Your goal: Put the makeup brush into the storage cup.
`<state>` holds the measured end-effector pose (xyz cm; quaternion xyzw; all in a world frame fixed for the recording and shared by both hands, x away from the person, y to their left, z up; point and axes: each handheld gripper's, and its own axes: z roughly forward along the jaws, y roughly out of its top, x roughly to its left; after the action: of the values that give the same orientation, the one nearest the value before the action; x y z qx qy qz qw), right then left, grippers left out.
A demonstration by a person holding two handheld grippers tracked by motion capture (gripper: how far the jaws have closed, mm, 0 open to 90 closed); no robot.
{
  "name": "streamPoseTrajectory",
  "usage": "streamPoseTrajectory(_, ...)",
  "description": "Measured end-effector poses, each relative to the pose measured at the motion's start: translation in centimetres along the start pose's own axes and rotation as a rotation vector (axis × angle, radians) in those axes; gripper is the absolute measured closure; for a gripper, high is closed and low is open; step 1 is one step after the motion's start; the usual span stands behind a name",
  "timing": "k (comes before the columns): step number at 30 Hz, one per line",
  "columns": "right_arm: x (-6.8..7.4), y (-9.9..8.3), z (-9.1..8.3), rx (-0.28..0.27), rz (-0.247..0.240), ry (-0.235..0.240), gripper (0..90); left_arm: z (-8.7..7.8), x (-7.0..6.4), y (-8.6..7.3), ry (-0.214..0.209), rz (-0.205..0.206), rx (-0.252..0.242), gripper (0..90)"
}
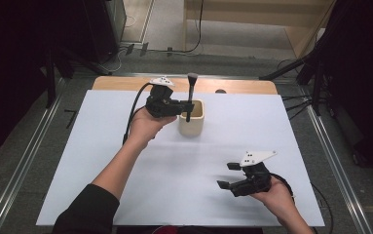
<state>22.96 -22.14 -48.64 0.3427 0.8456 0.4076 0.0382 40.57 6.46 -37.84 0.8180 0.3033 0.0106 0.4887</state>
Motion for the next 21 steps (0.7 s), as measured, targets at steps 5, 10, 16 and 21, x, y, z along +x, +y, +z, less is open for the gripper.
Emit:
streamPoseTrajectory(5,0.0,0.0,0.0,-0.001,0.0,0.002,24.1,0.4,0.6,0.6,0.021,-0.007,-0.032,79.0)
streamPoseTrajectory(10,0.0,0.0,0.0,-0.002,0.003,0.006,24.1,0.7,1.1,0.9,0.046,-0.018,-0.071,78.9)
streamPoseTrajectory(16,0.1,0.1,0.0,-0.002,0.002,0.008,24.1,1.4,1.6,0.9,0.098,-0.017,-0.111,78.9)
streamPoseTrajectory(21,0.1,0.1,0.0,-0.004,0.002,0.009,24.1,2.4,1.7,0.6,0.112,0.007,-0.109,79.0)
